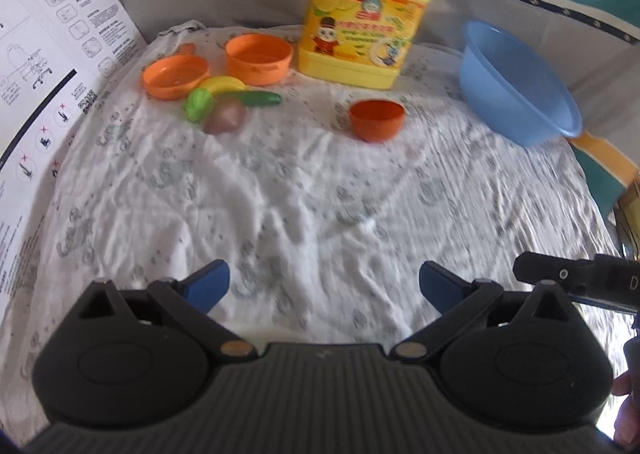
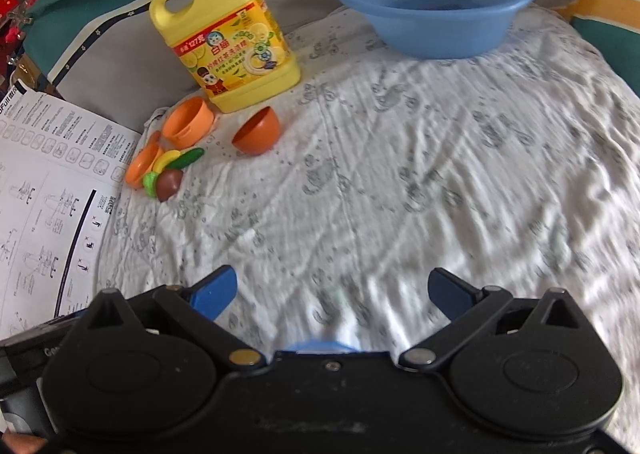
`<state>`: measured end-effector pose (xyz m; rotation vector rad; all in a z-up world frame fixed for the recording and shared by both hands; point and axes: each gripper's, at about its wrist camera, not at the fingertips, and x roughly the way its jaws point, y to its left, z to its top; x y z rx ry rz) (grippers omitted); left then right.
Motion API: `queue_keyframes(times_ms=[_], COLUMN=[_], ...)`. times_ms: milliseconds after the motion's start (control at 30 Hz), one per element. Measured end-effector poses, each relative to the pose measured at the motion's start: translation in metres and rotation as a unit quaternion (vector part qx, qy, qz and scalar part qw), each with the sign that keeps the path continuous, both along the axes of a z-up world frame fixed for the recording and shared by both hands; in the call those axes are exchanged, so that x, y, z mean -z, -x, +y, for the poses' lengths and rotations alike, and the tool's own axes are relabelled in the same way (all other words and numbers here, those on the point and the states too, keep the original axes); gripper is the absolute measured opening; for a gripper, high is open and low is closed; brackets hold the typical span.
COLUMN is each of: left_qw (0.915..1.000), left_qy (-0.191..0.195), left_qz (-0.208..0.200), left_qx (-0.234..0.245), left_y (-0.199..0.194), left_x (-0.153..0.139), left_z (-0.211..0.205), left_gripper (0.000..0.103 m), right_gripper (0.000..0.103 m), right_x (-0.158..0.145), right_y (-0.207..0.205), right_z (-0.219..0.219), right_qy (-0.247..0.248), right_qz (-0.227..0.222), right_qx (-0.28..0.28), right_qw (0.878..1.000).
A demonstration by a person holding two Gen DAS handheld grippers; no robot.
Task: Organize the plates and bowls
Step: 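Move both grippers to the small orange bowl, then close both grippers on the orange bowl rim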
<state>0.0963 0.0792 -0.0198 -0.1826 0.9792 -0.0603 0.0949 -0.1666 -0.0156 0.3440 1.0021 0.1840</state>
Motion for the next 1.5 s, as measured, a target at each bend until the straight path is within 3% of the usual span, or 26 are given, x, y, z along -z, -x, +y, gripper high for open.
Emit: queue_keyframes(times_ms=[200, 300, 600, 900, 1000, 1067, 1167, 1433, 1500], left_qw=[0.9998, 0.9997, 0.9999, 0.9998, 0.9999, 0.9998, 0.9992, 0.9976, 0.9974], left_qy=[-0.009, 0.012, 0.005, 0.014, 0.007, 0.006, 0.024, 0.028, 0.025], left_qz=[-0.004, -0.016, -0.015, 0.004, 0.009, 0.012, 0.015, 0.019, 0.020], left_qx=[-0.018, -0.014, -0.002, -0.013, 0.004, 0.013, 0.028, 0.061, 0.064], left_y=[-0.049, -0.076, -0.149, -0.192, -0.197, -0.199, -0.201, -0.201, -0.200], left_x=[0.000, 0.000, 0.021, 0.043, 0.050, 0.054, 0.058, 0.057, 0.057], left_z=[0.017, 0.022, 0.008, 0.004, -0.005, -0.010, -0.016, -0.038, -0.041], left_gripper=[0.103, 0.103, 0.103, 0.093, 0.080, 0.063, 0.047, 0.012, 0.008], right_gripper=[0.103, 0.101, 0.064, 0.031, 0.019, 0.018, 0.016, 0.008, 0.007], right_x=[-0.002, -0.001, 0.021, 0.041, 0.048, 0.055, 0.065, 0.074, 0.074], right_y=[-0.051, -0.074, -0.152, -0.195, -0.201, -0.201, -0.199, -0.196, -0.196], right_z=[0.013, 0.019, 0.042, 0.061, 0.064, 0.062, 0.055, 0.052, 0.053], right_qy=[-0.018, -0.017, -0.042, -0.038, -0.035, -0.030, -0.034, -0.051, -0.055], right_qz=[-0.001, -0.016, -0.004, 0.000, 0.004, 0.007, 0.016, 0.030, 0.031], right_qx=[-0.001, -0.003, -0.010, -0.018, -0.025, -0.025, -0.021, -0.017, -0.016], right_qw=[1.000, 1.000, 0.999, 0.999, 0.999, 0.999, 0.999, 0.998, 0.998])
